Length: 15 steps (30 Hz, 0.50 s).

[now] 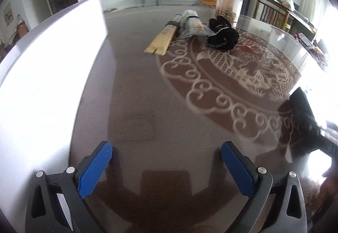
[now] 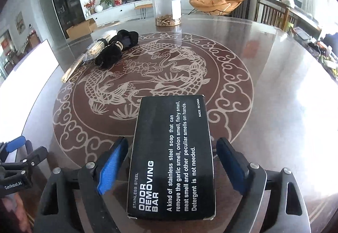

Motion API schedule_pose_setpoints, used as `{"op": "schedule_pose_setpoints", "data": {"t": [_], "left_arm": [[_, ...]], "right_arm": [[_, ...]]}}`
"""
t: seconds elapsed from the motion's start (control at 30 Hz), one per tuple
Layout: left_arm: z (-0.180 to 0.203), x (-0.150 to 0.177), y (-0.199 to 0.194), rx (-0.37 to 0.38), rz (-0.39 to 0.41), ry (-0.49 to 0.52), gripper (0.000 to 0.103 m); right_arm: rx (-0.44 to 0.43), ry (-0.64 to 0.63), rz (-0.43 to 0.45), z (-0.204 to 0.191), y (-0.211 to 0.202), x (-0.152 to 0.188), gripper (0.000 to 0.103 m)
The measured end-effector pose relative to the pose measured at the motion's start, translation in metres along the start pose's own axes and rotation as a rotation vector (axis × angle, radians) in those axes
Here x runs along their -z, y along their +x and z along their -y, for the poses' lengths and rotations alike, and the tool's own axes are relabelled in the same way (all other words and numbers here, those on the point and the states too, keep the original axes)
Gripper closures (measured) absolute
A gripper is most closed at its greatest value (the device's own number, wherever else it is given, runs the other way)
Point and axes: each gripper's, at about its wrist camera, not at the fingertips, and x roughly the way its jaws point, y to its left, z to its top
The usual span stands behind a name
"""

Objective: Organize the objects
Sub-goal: 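Grasp the gold cosmetic tube with the left gripper while the right holds the box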

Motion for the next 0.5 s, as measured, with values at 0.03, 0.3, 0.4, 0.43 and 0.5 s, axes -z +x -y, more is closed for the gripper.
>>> {"op": "schedule_pose_setpoints", "data": {"t": [0.03, 0.3, 0.4, 0.43, 0.5], "left_arm": [[0.002, -0.014, 0.001, -0.028, 0.008, -0.008, 0.000], [-0.028, -0.152, 0.047, -0.086, 0.024, -0.193, 0.000], [-0.023, -0.174, 0.080, -0.080, -0.046, -0.096, 0.000], [-0.021, -0.178, 0.094, -0.092, -0.077, -0.063, 0.000], [-0.020, -0.181, 0.111, -0.117, -0.108, -0.029, 0.000]], "right_arm": [[-0.003, -0.001, -0.002, 0.000, 0.001, 0.003, 0.014], [-0.009, -0.010, -0.006, 0.003, -0.001, 0.013, 0.011], [-0.010, -0.010, -0.006, 0.003, 0.000, 0.014, 0.010], [-0.012, -0.011, -0.007, 0.003, 0.000, 0.014, 0.010], [-0.017, -0.012, -0.008, 0.002, 0.001, 0.013, 0.009]]}}
